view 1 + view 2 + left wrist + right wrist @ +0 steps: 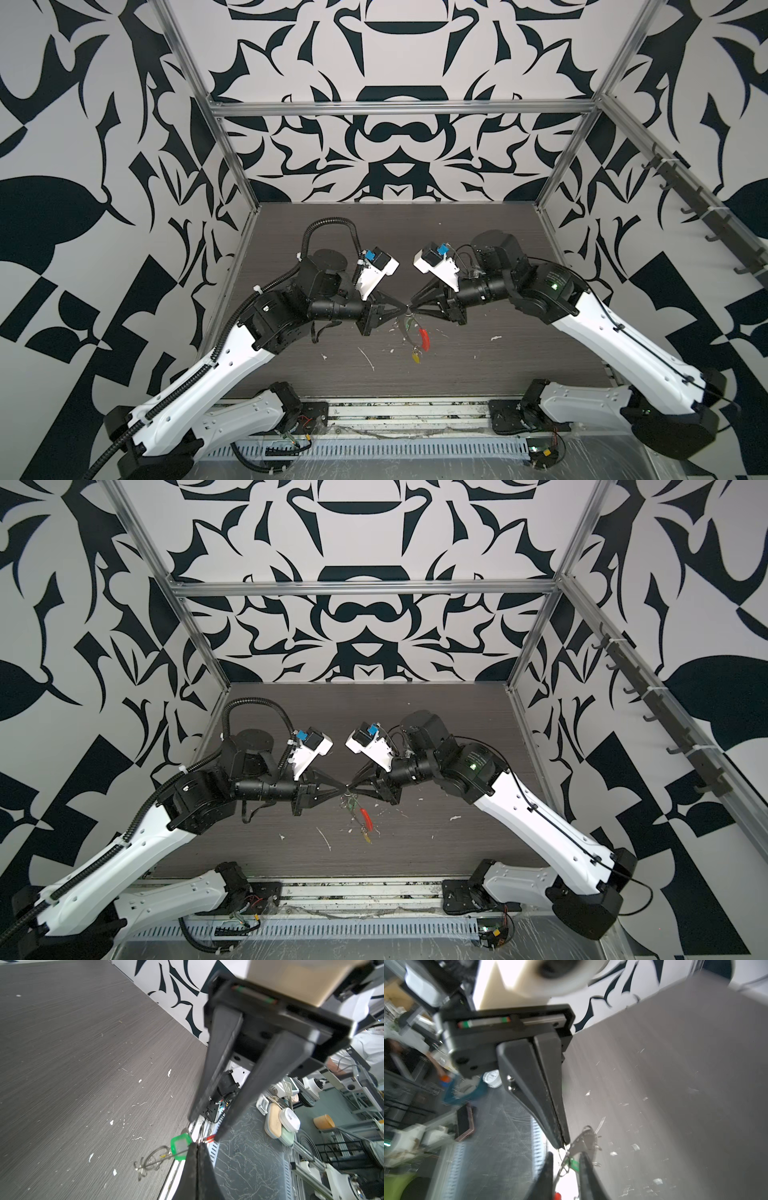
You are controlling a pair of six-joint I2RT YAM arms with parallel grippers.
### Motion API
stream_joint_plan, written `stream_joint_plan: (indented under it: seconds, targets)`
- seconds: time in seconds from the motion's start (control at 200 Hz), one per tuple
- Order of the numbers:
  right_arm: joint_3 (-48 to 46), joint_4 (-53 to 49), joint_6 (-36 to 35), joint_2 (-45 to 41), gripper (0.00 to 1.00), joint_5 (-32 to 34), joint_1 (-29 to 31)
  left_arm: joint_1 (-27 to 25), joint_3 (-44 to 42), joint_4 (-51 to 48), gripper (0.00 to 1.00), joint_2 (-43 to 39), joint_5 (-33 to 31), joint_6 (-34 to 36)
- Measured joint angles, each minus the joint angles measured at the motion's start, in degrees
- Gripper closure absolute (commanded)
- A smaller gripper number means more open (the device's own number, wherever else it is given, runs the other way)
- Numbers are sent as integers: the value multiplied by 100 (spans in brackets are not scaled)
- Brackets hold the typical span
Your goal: Remove the keys from the keyring
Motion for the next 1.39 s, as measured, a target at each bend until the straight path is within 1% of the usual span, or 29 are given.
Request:
stream_joint_plan:
  seconds: [0.085,0.31,0.49,0.645,0.89,1.395]
  targets:
    - [-240,356,111,-328,54,190,0,0,-4,9,100,-63,-179,-105]
    - [-1073,1217,442,-1121,52,538,0,0,-127,208,100,-229,-636,-439]
    - [-1908,1882,643,-1204,47,575,4,0,-258,367,100,-372,-949,-643]
    - [-2409,2288,741,-1224,46,846,37,0,-260,505,100,-382,-1088,-737]
    - [-2511,2717,813,-1246,48,1019,92,0,-339,577,100,-385,-1268,-807]
    - [-2564,2916,861,-918,62,1209,271,0,-369,734,100,-404,-1377,-920]
